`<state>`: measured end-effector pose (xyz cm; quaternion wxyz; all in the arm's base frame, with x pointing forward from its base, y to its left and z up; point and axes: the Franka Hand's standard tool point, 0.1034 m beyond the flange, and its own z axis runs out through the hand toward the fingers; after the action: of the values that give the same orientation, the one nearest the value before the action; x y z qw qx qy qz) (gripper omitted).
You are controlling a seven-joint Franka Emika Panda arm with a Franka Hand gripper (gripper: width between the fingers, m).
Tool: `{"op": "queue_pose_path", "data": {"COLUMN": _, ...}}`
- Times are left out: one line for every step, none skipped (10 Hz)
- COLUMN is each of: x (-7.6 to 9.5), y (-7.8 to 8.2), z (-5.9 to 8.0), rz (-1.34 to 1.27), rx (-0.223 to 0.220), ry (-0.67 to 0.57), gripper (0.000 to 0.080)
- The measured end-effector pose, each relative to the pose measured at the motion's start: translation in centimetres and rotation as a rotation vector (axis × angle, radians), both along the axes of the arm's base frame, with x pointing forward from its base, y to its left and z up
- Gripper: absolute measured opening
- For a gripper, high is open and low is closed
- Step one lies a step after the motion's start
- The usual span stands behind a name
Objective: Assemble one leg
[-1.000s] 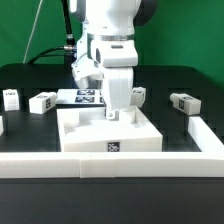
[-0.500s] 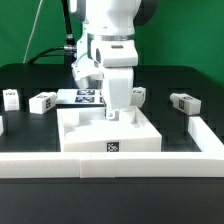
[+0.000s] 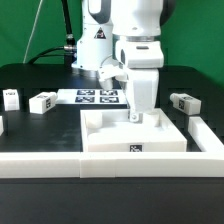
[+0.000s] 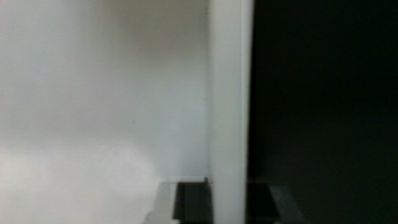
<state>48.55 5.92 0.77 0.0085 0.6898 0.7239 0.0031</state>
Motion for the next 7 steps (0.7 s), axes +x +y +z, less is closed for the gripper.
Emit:
{"op": "queue_pose_path", "data": {"x": 0.6, "y": 0.8, "z": 0.0, "rz": -0.017, "rx": 0.003, "ry": -0.006, "gripper": 0.0058}}
{"op": "queue_pose_path", "data": {"x": 1.5, "y": 1.8, "z": 0.0, "rz": -0.037, "rx": 0.005, "ry": -0.014, "gripper": 0.0058}}
{"op": "queue_pose_path", "data": {"x": 1.8, "y": 2.3, "z": 0.0, "rz": -0.065, "rx": 0.0, "ry": -0.007, "gripper": 0.0058}}
{"op": "queue_pose_path", "data": {"x": 1.8, "y": 2.4, "z": 0.0, "rz": -0.082, "rx": -0.007, "ry": 0.003, "gripper": 0.0059}}
{"op": "queue_pose_path", "data": {"x": 1.8, "y": 2.7, "z": 0.0, "rz": -0.087, "rx": -0.01, "ry": 0.007, "gripper": 0.0059}}
{"op": "queue_pose_path", "data": {"x": 1.8, "y": 2.9, "z": 0.0, "rz": -0.088, "rx": -0.01, "ry": 0.007, "gripper": 0.0059}}
{"op": "queue_pose_path", "data": {"x": 1.8, "y": 3.3, "z": 0.0, "rz": -0.091, "rx": -0.008, "ry": 0.006, "gripper": 0.0059}}
